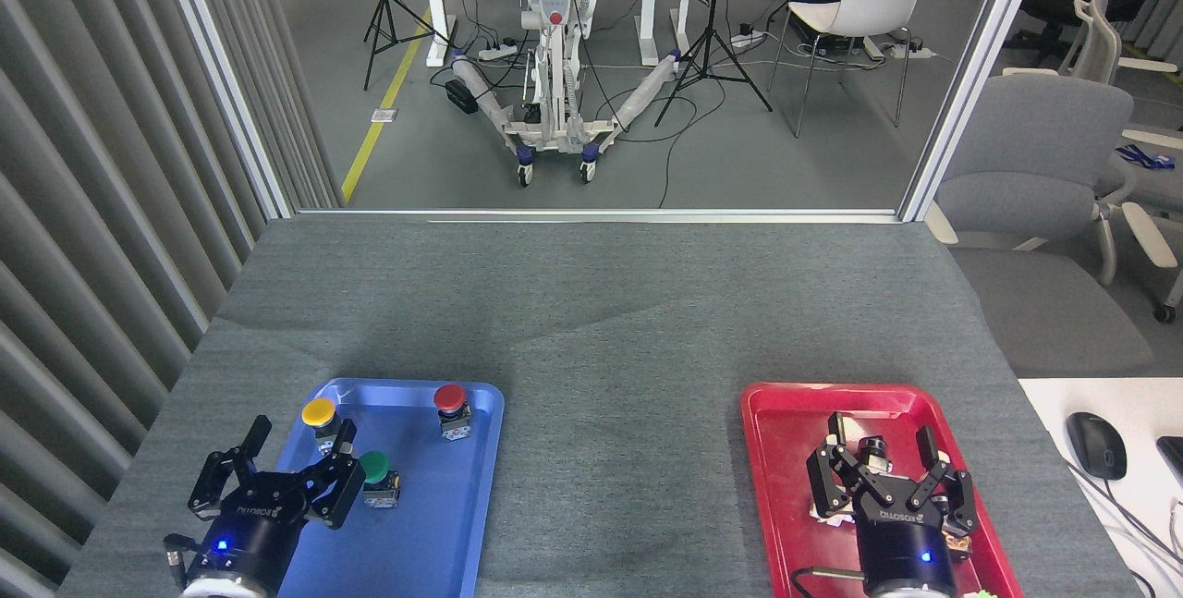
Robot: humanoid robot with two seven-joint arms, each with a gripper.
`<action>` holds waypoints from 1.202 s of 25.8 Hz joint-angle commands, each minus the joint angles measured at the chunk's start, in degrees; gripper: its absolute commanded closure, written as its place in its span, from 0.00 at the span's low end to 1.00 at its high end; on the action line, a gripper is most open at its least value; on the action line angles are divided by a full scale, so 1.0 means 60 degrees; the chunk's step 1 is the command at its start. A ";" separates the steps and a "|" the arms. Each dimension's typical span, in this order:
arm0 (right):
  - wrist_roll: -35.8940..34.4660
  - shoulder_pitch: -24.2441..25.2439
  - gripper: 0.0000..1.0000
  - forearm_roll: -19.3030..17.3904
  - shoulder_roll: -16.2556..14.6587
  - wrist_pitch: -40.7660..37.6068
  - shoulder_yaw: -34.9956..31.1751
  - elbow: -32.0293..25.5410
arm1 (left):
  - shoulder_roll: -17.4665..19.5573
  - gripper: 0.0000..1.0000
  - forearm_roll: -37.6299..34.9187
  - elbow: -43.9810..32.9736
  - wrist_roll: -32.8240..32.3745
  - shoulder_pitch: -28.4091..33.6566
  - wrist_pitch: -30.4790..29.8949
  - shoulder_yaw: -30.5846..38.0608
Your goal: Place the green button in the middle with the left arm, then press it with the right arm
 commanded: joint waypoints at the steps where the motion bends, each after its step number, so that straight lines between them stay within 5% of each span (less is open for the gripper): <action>1: 0.0004 -0.0002 0.00 0.0000 -0.0011 -0.0002 -0.0006 0.0001 | -0.0004 0.01 0.0000 -0.0044 0.0022 0.0019 0.0014 0.0000; 24: 0.0004 -0.0002 0.00 0.0000 -0.0011 -0.0002 -0.0006 0.0001 | 0.0010 0.01 0.0000 -0.0088 0.0022 -0.0010 -0.0001 -0.0014; 31: 0.0004 -0.0002 0.00 0.0000 0.0003 -0.0002 -0.0006 0.0001 | -0.0810 0.01 -0.0308 -0.0015 0.0563 0.0678 0.0102 -0.0556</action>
